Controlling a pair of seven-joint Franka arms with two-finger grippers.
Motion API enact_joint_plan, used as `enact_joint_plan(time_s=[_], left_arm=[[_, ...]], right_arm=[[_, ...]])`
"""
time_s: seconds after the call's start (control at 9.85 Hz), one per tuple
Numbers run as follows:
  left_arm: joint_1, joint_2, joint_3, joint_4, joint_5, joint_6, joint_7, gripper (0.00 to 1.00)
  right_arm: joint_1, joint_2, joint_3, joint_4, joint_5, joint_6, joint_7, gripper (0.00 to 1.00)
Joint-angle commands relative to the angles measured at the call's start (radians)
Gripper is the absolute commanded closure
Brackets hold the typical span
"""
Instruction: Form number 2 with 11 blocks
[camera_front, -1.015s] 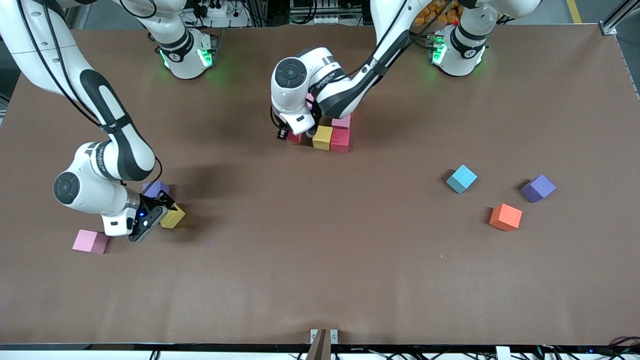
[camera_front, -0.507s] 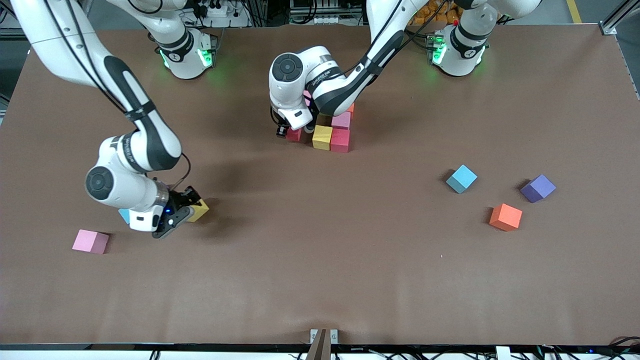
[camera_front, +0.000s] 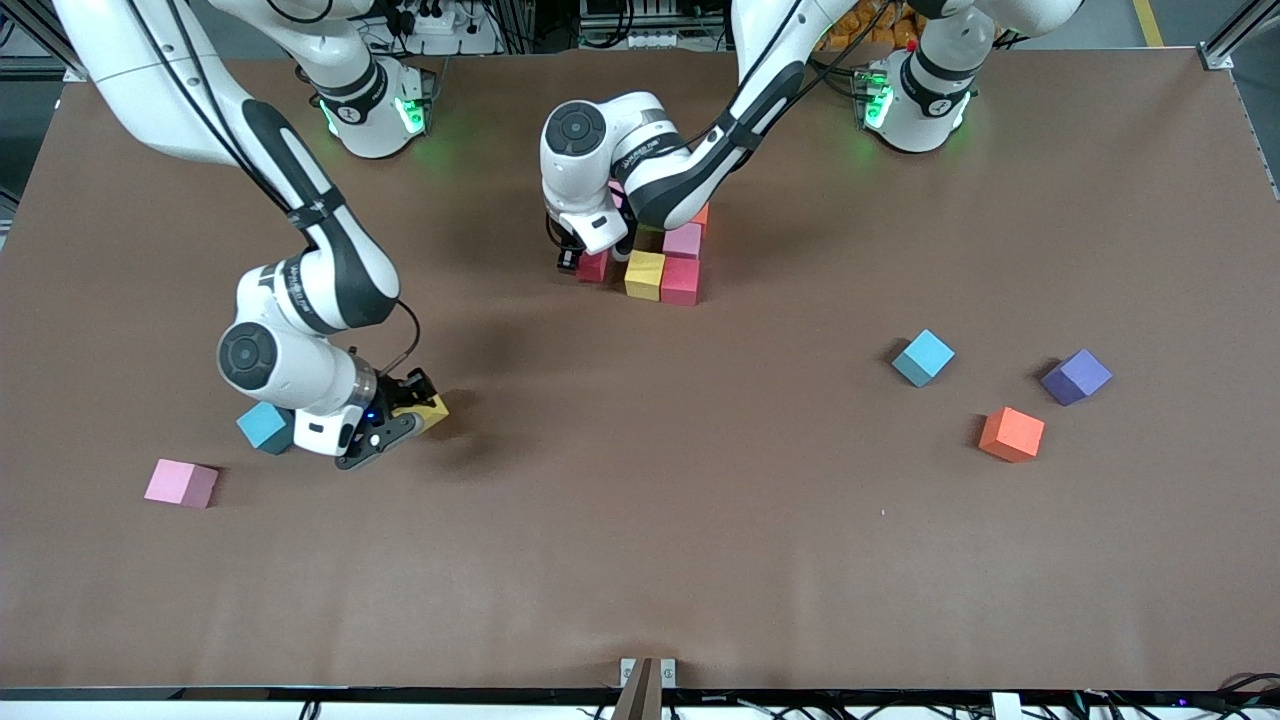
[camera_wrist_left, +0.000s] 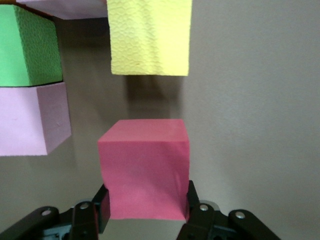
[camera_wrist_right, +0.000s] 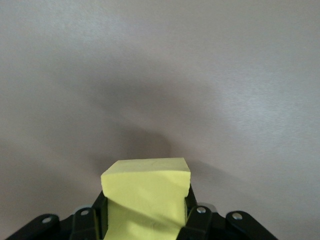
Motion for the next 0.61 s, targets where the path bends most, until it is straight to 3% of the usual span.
enact_joint_plan(time_s=[0.0,0.51], left_arm=[[0.033,-0.057,-0.024,-0.085,0.03,0.035,-0.027,1.0],[0.046,-0.054,-0.025,-0.117,0.036,0.089,-0.025,1.0]], right_arm=[[0.03,-0.019,-0.002,-0.011,-0.001,0.002,0.112,0.62],[0.067,-0.025,0.01,-0.011,-0.001,0.002,0.357,0.62]])
